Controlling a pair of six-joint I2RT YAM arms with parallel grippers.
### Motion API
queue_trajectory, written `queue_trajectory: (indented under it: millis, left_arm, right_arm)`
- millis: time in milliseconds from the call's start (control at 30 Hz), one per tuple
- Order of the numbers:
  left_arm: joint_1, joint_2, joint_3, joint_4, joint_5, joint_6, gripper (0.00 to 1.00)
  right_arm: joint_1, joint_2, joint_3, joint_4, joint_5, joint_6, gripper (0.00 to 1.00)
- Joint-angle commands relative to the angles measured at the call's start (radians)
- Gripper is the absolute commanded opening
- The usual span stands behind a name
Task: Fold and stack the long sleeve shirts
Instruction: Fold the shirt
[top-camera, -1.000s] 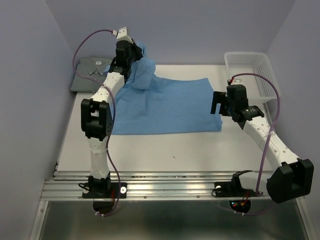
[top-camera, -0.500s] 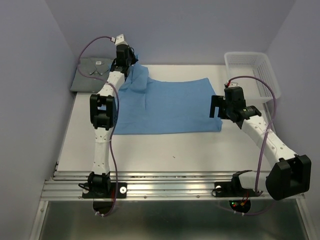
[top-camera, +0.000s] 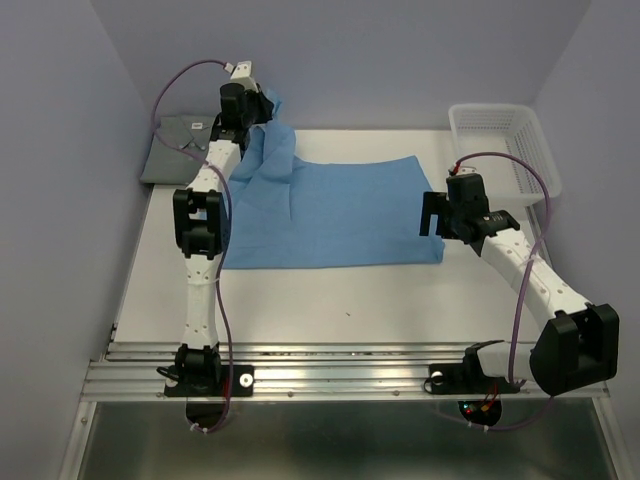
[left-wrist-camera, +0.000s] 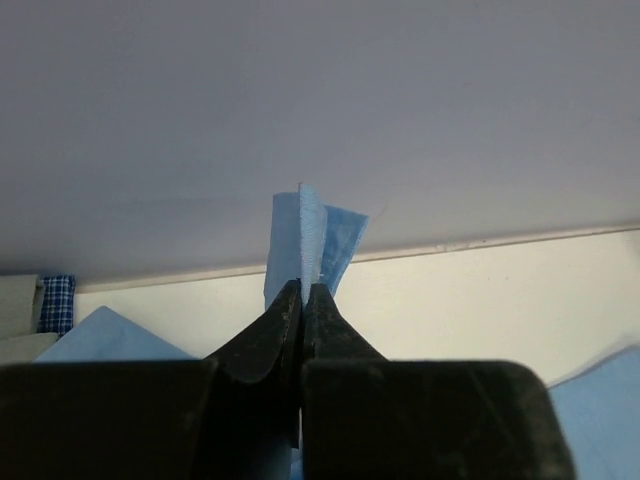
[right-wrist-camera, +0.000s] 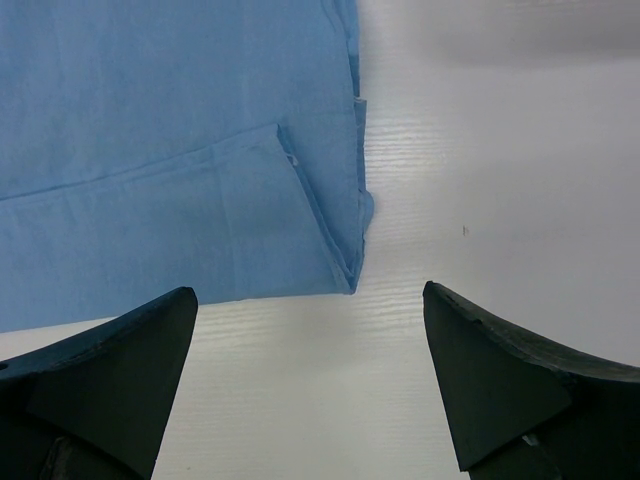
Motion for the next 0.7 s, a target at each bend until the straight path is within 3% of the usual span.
queue_trajectory:
  millis: [0,67,267,533,667]
  left_arm:
    - [-0.003,-0.104,0.001,0.012,0.072,0.038,0.00]
    - [-0.009,-0.165,-0.050,0.015,0.086,0.017,0.00]
    - [-0.081,-0.402,-0.480,0.240,0.199,0.070,0.00]
    - [-0.195,-0.500,-0.573,0.288,0.698,0.199,0.00]
    - [-0.250,-0.499,-0.567,0.260,0.836,0.248,0.00]
  right_arm:
    - [0.007,-0.001,-0.014,0.010,0.024,-0.002,1.00]
    - [0.007,-0.001,-0.016,0.010,0.023,0.001,1.00]
    - [0.007,-0.024,-0.026,0.015,0.024,0.032,1.00]
    - [0.007,-0.108,-0.069,0.051,-0.069,0.018,1.00]
    - [0.007,-0.163,-0.086,0.048,-0.085,0.021,1.00]
